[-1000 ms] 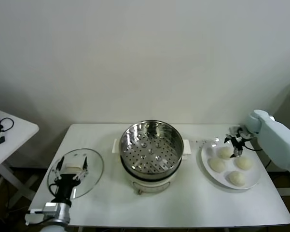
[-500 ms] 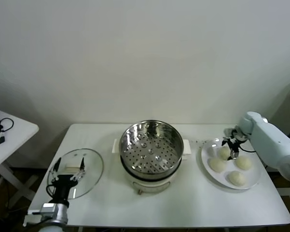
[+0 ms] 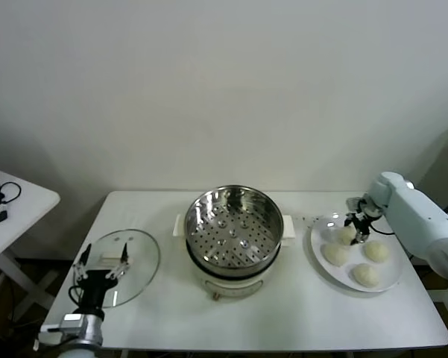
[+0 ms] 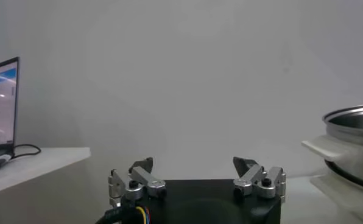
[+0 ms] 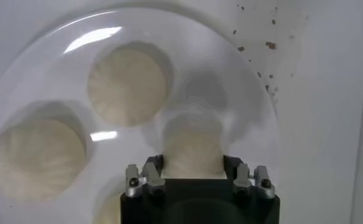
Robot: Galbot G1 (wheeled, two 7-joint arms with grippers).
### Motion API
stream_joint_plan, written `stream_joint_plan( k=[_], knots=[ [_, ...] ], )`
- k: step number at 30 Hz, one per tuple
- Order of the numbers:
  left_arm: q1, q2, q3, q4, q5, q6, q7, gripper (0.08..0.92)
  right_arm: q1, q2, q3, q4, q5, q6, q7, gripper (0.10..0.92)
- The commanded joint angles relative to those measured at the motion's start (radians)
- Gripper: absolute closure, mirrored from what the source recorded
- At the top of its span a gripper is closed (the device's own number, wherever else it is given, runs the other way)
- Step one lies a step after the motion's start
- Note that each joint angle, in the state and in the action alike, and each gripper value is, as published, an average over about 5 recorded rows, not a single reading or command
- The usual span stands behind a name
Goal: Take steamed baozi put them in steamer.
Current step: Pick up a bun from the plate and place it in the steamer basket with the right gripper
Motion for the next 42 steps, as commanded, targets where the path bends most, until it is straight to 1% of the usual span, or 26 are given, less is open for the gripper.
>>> stream_joint_plan(
  k=[1, 9, 11, 16, 20, 24, 29, 36, 42],
  knots=[
    [0.001, 0.001, -0.004, -0.002, -0.002, 0.0, 0.0, 0.177, 0.055, -0.042, -0.075, 0.13, 0.053, 0.003, -0.007, 0.372],
    [0.015, 0.006, -0.012, -0.007, -0.007, 0.0, 0.0, 0.177, 0.325, -0.144, -0.326, 0.464, 0.15, 0.049, -0.039, 0.364],
    [0.022, 0.011, -0.013, -0.011, -0.006, 0.001, 0.001, 0.177, 0.401, -0.15, -0.368, 0.537, 0.134, 0.095, -0.047, 0.365],
    [0.031, 0.021, -0.014, -0.02, -0.002, 0.001, 0.002, 0.177, 0.539, -0.118, -0.402, 0.684, 0.032, 0.228, -0.05, 0.365],
    [0.031, 0.022, -0.012, -0.026, 0.008, 0.01, 0.0, 0.177, 0.586, -0.074, -0.424, 0.802, 0.019, 0.253, -0.048, 0.364],
    [0.029, 0.022, -0.009, -0.03, 0.019, 0.018, -0.003, 0.177, 0.572, -0.008, -0.421, 0.899, -0.017, 0.254, -0.038, 0.364],
    [0.027, 0.025, -0.004, -0.026, 0.023, 0.023, -0.007, 0.177, 0.514, 0.092, -0.417, 0.949, -0.063, 0.253, -0.033, 0.359],
    [0.032, 0.042, 0.003, -0.03, 0.036, 0.024, -0.008, 0.177, 0.425, 0.184, -0.428, 0.923, -0.109, 0.248, -0.032, 0.355],
    [0.035, 0.042, 0.001, -0.026, 0.034, 0.024, -0.01, 0.177, 0.379, 0.24, -0.454, 0.878, -0.144, 0.251, -0.028, 0.355]
  ],
)
